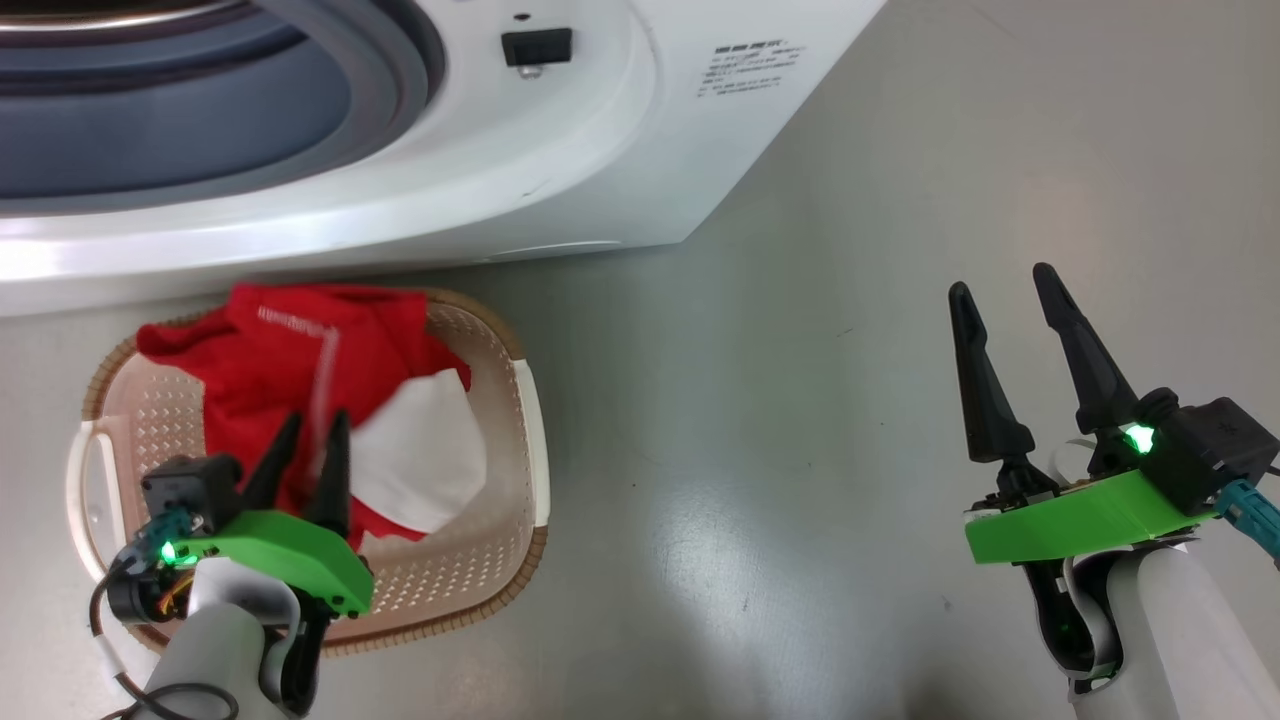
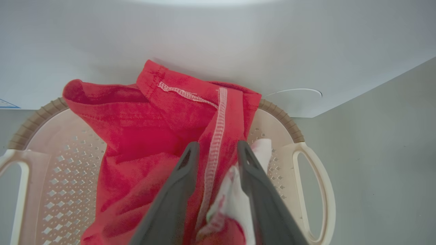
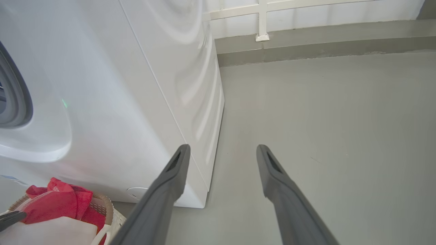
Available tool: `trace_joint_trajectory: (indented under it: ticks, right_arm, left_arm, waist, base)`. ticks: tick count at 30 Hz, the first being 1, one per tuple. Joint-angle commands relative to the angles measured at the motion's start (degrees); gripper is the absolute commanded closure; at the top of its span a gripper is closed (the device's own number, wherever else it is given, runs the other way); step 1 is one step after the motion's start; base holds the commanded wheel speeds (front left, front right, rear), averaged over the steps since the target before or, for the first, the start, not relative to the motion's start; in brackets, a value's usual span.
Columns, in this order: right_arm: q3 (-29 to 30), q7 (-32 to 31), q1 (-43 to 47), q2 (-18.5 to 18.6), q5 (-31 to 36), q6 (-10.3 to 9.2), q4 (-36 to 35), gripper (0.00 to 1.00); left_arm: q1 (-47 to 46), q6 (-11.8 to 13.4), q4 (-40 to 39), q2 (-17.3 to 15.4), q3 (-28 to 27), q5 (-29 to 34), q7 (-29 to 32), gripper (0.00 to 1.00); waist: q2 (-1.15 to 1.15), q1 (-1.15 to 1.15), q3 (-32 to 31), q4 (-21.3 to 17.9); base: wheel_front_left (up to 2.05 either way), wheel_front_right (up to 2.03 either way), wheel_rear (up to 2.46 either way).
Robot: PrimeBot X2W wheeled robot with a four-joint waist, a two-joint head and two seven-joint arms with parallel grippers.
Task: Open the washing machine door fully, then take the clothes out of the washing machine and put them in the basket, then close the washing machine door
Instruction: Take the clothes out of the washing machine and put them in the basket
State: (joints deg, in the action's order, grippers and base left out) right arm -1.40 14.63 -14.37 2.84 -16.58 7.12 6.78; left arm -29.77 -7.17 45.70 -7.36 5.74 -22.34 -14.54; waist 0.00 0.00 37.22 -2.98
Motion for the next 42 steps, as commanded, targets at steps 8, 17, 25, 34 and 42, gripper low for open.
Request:
trace_joint_trajectory:
  ticks: [8, 17, 25, 34, 42]
  right_arm:
    - [-1.25, 0.37, 0.15, 0.04, 0.34, 0.36, -0.71, 0.0]
    - [-1.48, 0.37, 1.4, 0.04, 0.6, 0.36, 0.39, 0.0]
    - [-1.11, 0.37, 4.15, 0.04, 1.23, 0.36, 1.61, 0.0]
    - [-0.76, 0.37, 7.21, 0.04, 1.77, 0.36, 2.52, 0.0]
    - [-0.05, 0.37, 10.41, 0.04, 2.05, 0.36, 3.02, 0.0]
  left_arm:
    - [0.76, -0.32, 0.32, -1.13, -2.53, 0.44, -0.46, 0.0]
    - [3.46, -0.32, -5.15, -0.33, -5.77, 1.77, -0.46, 0.0]
    - [8.11, -0.32, -12.39, 0.25, -8.22, 3.96, -0.46, 0.0]
    - [13.19, -0.32, -20.5, 0.87, -9.58, 6.02, -0.46, 0.0]
    - [18.66, -0.32, -28.01, 1.2, -10.19, 6.74, -0.46, 0.0]
  waist:
    - [0.0, 0.0, -1.33, 0.47]
    - [0.0, 0.0, -6.5, 0.87]
    - [0.0, 0.0, -13.48, 1.13]
    - [0.0, 0.0, -19.48, 1.73]
    - [0.0, 0.0, -24.36, 2.03]
  base:
    - [0.0, 0.0, 0.0]
    - [0.0, 0.0, 0.0]
    - [0.0, 0.0, 0.0]
    - [0.0, 0.0, 0.0]
    - [0.0, 0.0, 0.0]
